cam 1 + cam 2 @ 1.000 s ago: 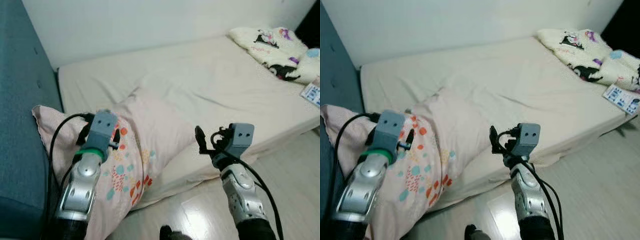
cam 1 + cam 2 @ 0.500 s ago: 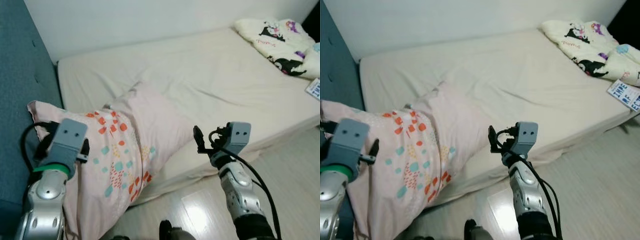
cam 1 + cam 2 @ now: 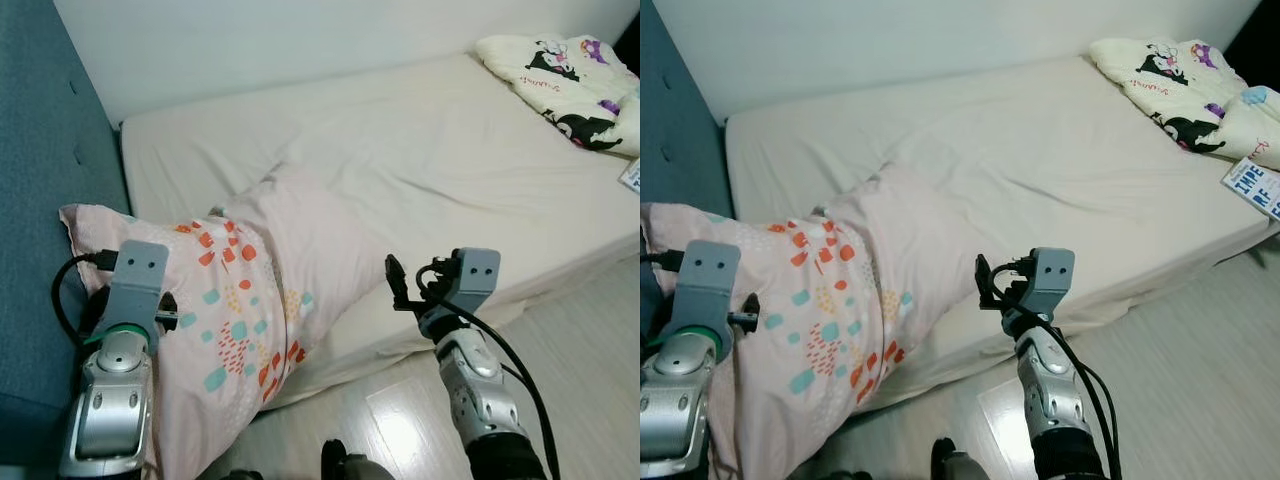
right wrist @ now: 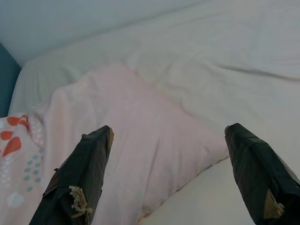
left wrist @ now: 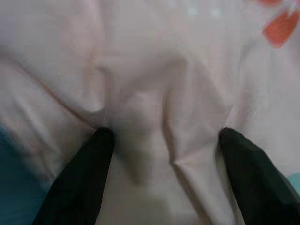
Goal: Clean up the room
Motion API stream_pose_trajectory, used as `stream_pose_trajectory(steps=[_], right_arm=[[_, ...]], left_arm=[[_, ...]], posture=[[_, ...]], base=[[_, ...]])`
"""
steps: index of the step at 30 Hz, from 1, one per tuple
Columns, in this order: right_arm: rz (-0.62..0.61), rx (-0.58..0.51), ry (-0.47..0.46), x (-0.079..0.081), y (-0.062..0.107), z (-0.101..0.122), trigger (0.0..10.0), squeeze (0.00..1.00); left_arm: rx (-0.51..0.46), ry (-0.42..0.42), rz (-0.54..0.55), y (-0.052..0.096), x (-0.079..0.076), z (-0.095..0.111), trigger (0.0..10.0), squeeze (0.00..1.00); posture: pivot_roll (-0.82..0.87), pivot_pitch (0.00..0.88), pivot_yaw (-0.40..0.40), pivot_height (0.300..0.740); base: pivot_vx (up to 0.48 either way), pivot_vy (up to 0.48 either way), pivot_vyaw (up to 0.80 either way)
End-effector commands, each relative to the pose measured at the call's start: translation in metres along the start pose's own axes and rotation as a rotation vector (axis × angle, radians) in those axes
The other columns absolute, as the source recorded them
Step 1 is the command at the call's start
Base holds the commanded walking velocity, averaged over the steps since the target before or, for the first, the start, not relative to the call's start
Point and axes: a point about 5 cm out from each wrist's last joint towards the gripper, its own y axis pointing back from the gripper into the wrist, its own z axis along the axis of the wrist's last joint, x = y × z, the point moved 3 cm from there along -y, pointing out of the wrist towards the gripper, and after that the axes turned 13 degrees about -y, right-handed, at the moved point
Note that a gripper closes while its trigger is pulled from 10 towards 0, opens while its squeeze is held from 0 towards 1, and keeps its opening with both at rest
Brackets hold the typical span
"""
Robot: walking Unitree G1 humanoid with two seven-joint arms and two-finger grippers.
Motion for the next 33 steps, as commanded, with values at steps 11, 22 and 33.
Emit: stream_pose_trajectory(steps=[11,22,33], right_arm=[[0.003,-0.009,0.021,-0.007,0.002,0.007,10.0,0.0],[-0.017,-0.026,0.023,-0.012,0.005,0.011,10.0,0.0],[-0.028,-0.03,0.02,-0.013,0.005,0.012,10.0,0.0]], left_arm=[[0.124,0.026,-0.161,-0.029,-0.04,-0.029,3.0,0.0],[-0.161,-0.123,-0.046,-0.029,-0.03,0.016,0.0,0.0],[-0.243,-0.224,-0.048,-0.024,-0.029,0.014,0.0,0.0]], posture=[[0.01,0.191,-0.013,0.74],[-0.01,0.189,-0.011,0.74],[-0.01,0.197,-0.002,0.74]], base=[[0.0,0.0,0.0],[0.0,0.0,0.0],[0.0,0.0,0.0]])
